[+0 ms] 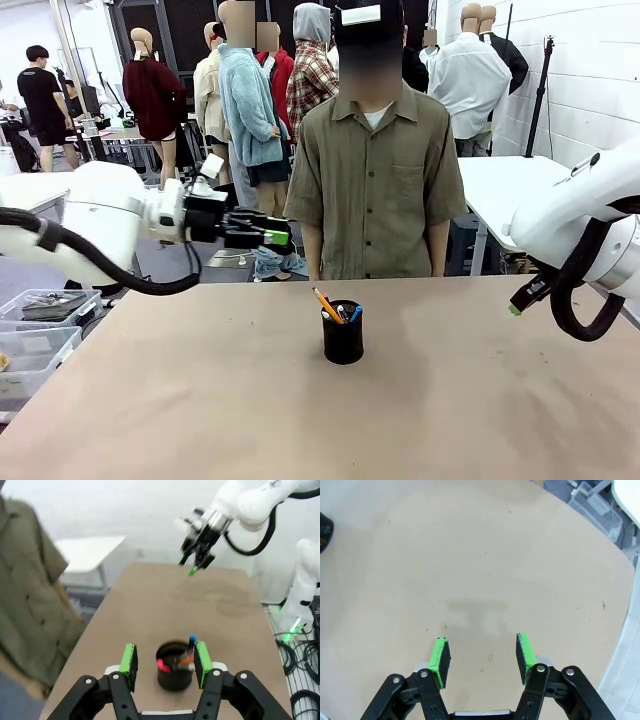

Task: Place the pens into the pen holder.
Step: Pick up a writing instrument from the table and place it into the Pen holder.

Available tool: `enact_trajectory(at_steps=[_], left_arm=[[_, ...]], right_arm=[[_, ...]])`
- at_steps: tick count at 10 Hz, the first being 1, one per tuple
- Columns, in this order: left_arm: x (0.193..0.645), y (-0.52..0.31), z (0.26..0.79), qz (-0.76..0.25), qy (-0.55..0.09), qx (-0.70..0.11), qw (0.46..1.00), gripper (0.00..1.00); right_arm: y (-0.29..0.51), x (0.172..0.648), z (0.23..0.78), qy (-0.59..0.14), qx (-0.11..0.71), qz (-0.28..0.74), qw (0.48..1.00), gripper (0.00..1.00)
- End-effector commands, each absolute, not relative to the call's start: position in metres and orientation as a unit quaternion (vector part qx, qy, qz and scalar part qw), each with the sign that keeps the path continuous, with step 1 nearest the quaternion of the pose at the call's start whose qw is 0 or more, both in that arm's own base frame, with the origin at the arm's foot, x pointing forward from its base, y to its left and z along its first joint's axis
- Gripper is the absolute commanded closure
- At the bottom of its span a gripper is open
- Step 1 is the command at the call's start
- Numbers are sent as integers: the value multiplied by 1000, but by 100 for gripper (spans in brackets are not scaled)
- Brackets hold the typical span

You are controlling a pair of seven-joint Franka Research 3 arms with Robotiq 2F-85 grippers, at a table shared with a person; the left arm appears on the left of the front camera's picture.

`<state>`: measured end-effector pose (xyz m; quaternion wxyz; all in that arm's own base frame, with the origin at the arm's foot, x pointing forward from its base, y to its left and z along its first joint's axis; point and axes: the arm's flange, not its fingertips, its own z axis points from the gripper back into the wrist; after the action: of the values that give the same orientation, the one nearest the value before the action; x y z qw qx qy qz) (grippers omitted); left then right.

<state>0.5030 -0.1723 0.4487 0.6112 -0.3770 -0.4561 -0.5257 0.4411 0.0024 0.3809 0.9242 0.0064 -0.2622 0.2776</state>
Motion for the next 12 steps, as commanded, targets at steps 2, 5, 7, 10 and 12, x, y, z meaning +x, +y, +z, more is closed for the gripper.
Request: enact_trajectory(at_steps=[2,5,7,10,12], left_arm=[[472,-132,463,-453,-336,-297,771,40],[457,-99,462,-371,-229,-212,874,40],[447,-81,455,-330,-162,-135,920,23],[436,-64,437,-266,-115,-28,957,0],[444,-63,434,-278,-145,-45,949,0]], right_arm=[[1,440,379,-272,9,280,921,33],[1,440,379,-272,9,280,921,33],[1,440,379,-272,9,280,921,33],[1,440,379,-272,9,280,921,33],[1,440,379,-272,9,280,921,33]])
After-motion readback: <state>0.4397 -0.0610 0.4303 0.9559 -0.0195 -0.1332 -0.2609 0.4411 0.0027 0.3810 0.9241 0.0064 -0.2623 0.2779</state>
